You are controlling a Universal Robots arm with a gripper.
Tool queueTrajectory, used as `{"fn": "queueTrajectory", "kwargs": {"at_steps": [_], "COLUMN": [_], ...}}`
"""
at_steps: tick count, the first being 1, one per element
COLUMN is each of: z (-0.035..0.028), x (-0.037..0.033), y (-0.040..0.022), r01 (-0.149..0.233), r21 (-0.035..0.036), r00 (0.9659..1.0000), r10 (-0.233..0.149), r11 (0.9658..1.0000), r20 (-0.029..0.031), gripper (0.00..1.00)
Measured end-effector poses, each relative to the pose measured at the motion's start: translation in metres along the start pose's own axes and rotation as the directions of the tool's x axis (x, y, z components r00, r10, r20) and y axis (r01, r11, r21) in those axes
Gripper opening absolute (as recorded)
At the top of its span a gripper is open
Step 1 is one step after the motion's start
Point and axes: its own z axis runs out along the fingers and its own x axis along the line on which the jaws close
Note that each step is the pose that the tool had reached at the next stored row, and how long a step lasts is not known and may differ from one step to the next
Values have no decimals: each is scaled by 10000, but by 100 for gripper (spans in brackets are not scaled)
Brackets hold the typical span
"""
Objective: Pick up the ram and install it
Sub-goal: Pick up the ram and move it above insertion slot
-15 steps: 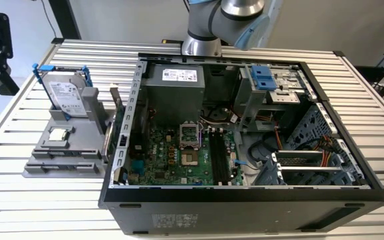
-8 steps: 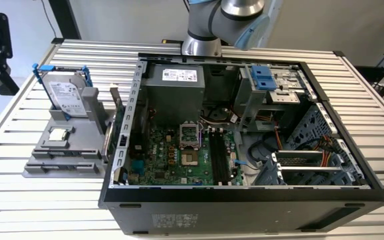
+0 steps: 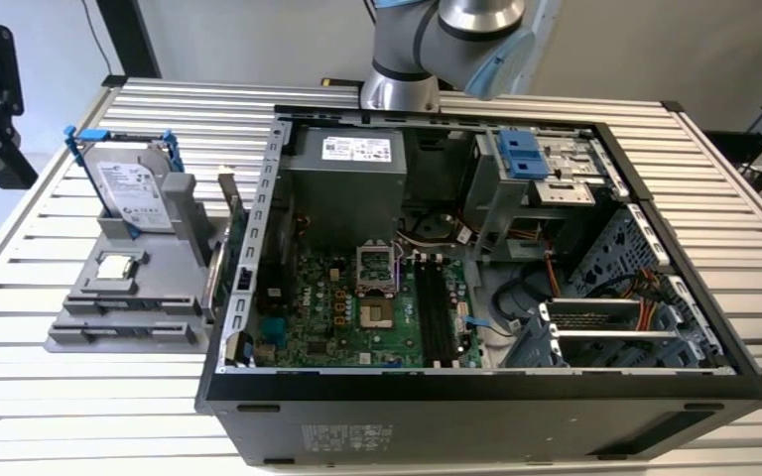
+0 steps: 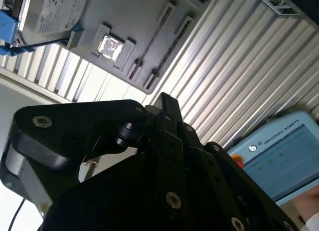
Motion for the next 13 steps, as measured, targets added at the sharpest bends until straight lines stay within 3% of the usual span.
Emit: {"fn": "queueTrajectory", "kwargs": {"at_steps": [3, 12, 13], "z": [-1, 0, 0], "x": [0, 0, 0], "y": [0, 0, 0], "r01": [275, 279, 280], "r21": [-12, -11, -11], "r00": [9996, 9996, 9996], "r10": [-275, -279, -280], "r11": [9996, 9996, 9996], "r20": [3, 4, 3], "gripper": [0, 0, 100]}}
